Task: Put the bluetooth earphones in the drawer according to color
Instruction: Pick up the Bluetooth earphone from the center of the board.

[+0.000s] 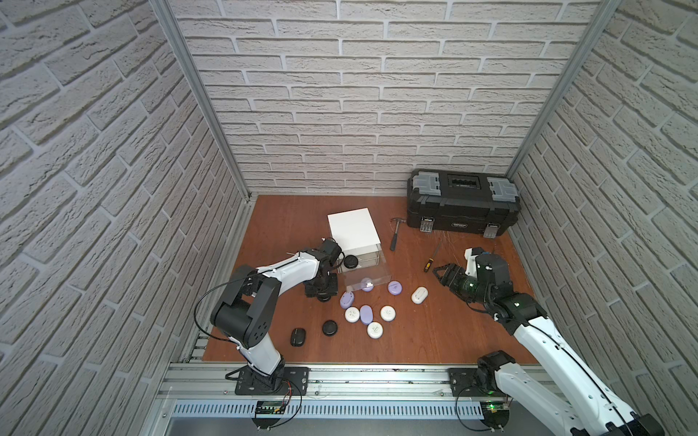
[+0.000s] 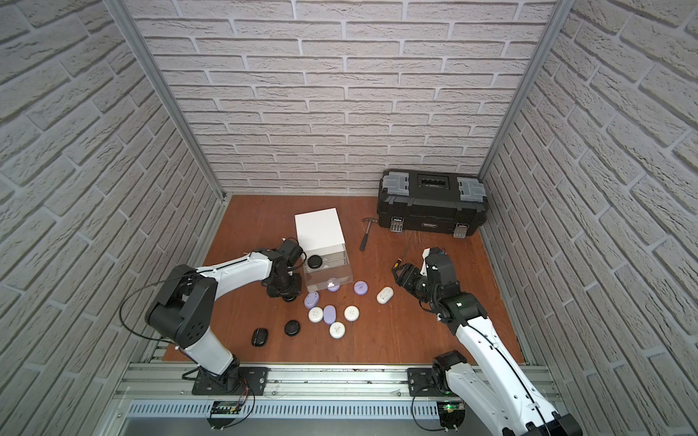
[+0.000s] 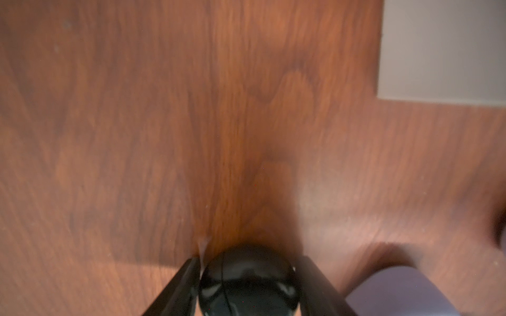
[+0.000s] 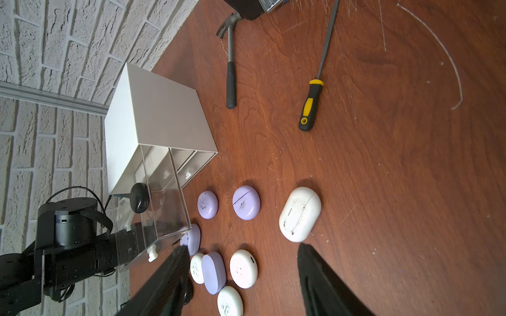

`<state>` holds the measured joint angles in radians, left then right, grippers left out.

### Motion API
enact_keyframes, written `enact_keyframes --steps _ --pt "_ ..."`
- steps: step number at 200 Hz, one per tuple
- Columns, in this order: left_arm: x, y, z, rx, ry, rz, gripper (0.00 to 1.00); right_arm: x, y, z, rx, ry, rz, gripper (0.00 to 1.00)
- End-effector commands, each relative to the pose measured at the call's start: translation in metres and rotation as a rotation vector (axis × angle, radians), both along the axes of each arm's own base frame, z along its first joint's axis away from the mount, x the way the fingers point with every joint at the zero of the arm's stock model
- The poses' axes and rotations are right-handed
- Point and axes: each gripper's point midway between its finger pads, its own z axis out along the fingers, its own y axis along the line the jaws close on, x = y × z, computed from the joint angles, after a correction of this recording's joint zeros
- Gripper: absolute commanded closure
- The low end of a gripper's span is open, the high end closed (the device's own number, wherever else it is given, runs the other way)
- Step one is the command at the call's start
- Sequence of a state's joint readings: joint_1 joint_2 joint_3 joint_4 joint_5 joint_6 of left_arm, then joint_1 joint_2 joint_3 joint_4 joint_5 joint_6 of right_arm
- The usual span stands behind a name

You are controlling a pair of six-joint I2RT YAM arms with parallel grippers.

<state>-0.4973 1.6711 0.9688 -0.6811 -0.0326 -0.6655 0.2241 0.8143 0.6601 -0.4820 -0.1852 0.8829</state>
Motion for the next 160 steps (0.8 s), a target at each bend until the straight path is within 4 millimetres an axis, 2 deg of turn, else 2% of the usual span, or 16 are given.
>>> enact_keyframes --steps 1,43,76,121,160 --pt "-0.006 0.0 -0.002 0.014 0.022 -0.019 0.42 0.006 0.0 0.005 0.01 -0.038 0.0 0.33" --pt "-0.006 0.0 -0.004 0.018 0.031 -0.022 0.51 0.006 0.0 0.004 0.013 -0.035 -0.001 0.33" --pt "-0.006 0.001 0.003 0.023 0.018 -0.022 0.55 0.005 0.0 0.005 0.009 -0.041 0.002 0.33" --pt "-0.014 0.014 0.037 0.053 -0.036 -0.029 0.57 0.005 0.0 0.005 0.013 -0.039 0.001 0.33" --pt "-0.027 0.028 0.081 0.062 -0.109 -0.03 0.57 0.005 0.0 0.005 0.016 -0.041 -0.001 0.33"
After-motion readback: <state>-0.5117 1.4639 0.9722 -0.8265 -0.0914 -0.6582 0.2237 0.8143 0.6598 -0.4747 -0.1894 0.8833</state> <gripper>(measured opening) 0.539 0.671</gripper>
